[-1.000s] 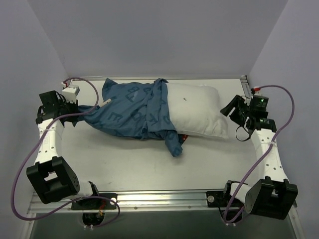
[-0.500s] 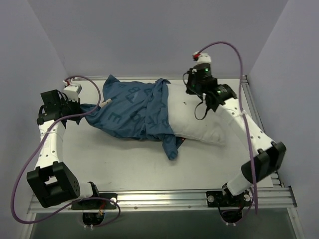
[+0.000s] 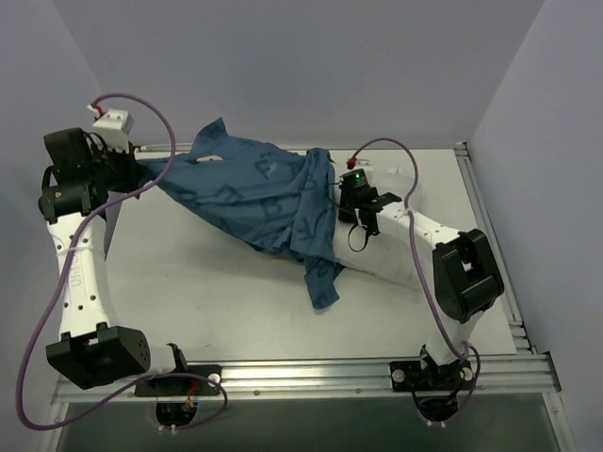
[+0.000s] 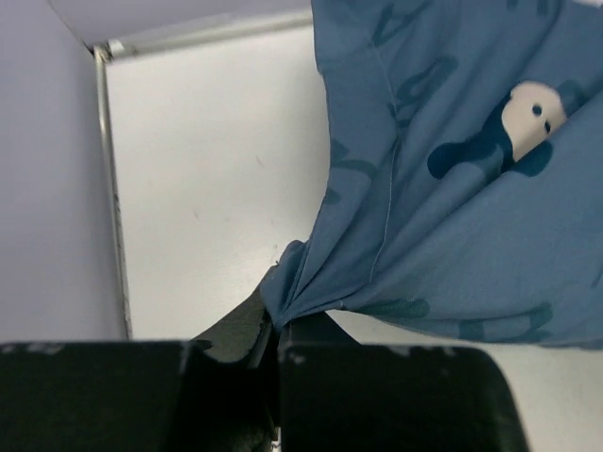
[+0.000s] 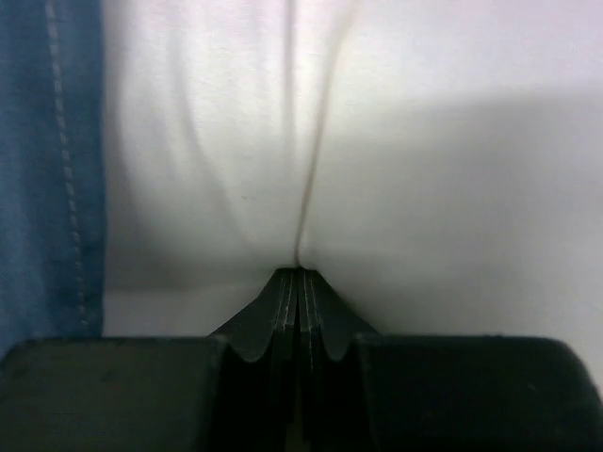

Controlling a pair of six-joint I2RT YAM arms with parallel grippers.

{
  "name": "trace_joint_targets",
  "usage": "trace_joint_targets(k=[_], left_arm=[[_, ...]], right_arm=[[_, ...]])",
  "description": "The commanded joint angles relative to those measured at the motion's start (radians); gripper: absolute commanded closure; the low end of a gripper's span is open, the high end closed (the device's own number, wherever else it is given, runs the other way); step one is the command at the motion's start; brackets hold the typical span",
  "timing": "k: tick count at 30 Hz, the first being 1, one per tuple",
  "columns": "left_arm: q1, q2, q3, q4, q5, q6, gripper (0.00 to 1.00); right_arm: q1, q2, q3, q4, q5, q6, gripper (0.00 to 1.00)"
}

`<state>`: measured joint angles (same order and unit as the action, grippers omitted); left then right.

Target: Remove the pillowcase from the pillow

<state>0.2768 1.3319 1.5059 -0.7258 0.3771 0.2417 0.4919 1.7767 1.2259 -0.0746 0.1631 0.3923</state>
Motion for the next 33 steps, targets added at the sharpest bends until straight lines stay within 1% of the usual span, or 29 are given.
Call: trace_joint_targets(k=[1, 2, 3, 6, 7, 9, 10, 11, 13, 14, 16, 18, 19, 21, 22, 24, 28, 30, 32, 33], left_arm=[[0.030, 0.028, 0.298, 0.066, -0.069, -0.102, 0.98], [0.047, 0.041, 0.353, 0.048, -0.069, -0.122, 0.98], [0.053, 0.056, 0.461, 0.043, -0.072, -0.158, 0.98], [0.073, 0.119, 0.633, 0.020, -0.109, -0.199, 0.98], [0.078, 0.166, 0.766, -0.009, -0.118, -0.203, 0.98], [0.085, 0.222, 0.914, -0.052, -0.122, -0.214, 0.98], [0.087, 0.281, 1.056, -0.075, -0.132, -0.217, 0.98], [0.091, 0.305, 1.117, -0.101, -0.156, -0.217, 0.98], [0.101, 0.361, 1.248, -0.092, -0.202, -0.216, 0.98], [0.110, 0.369, 1.272, -0.078, -0.236, -0.216, 0.98], [0.146, 0.369, 1.295, -0.029, -0.262, -0.222, 0.98], [0.179, 0.356, 1.278, -0.005, -0.296, -0.229, 0.98], [0.188, 0.331, 1.259, 0.026, -0.308, -0.229, 0.98], [0.205, 0.288, 1.171, 0.064, -0.354, -0.229, 0.98], [0.219, 0.273, 1.141, 0.109, -0.366, -0.229, 0.98], [0.228, 0.251, 1.088, 0.141, -0.440, -0.223, 0.98], [0.283, 0.245, 1.082, 0.198, -0.507, -0.225, 0.98], [0.292, 0.237, 1.073, 0.218, -0.489, -0.226, 0.98], [0.295, 0.213, 1.030, 0.239, -0.399, -0.229, 0.98], [0.295, 0.182, 1.001, 0.252, -0.364, -0.260, 0.98]], right_arm=[[-0.107, 0.069, -0.132, -0.140, 0.052, 0.023, 1.00], [-0.119, 0.087, -0.135, -0.148, 0.050, 0.011, 1.00], [-0.131, 0.098, -0.140, -0.149, 0.049, 0.008, 1.00], [-0.179, 0.122, -0.154, -0.139, 0.032, -0.007, 1.00], [-0.202, 0.128, -0.164, -0.130, 0.026, -0.010, 1.00], [-0.223, 0.139, -0.169, -0.131, 0.012, -0.027, 1.00], [-0.234, 0.144, -0.177, -0.131, 0.013, -0.035, 1.00], [-0.252, 0.148, -0.183, -0.131, 0.016, -0.041, 1.00], [-0.280, 0.151, -0.206, -0.123, 0.013, -0.058, 1.00], [-0.317, 0.151, -0.213, -0.120, 0.007, -0.062, 1.00], [-0.360, 0.147, -0.233, -0.116, -0.002, -0.081, 1.00], [-0.430, 0.144, -0.232, -0.119, 0.006, -0.099, 1.00], [-0.450, 0.145, -0.227, -0.131, 0.025, -0.116, 1.00], [-0.486, 0.151, -0.203, -0.143, 0.024, -0.130, 1.00], [-0.486, 0.156, -0.195, -0.154, 0.033, -0.139, 1.00], [-0.521, 0.159, -0.181, -0.162, 0.050, -0.148, 1.00], [-0.535, 0.156, -0.183, -0.159, 0.033, -0.153, 1.00], [-0.533, 0.155, -0.183, -0.156, 0.016, -0.156, 1.00], [-0.532, 0.150, -0.184, -0.148, -0.005, -0.161, 1.00], [-0.530, 0.147, -0.189, -0.142, -0.043, -0.165, 1.00]])
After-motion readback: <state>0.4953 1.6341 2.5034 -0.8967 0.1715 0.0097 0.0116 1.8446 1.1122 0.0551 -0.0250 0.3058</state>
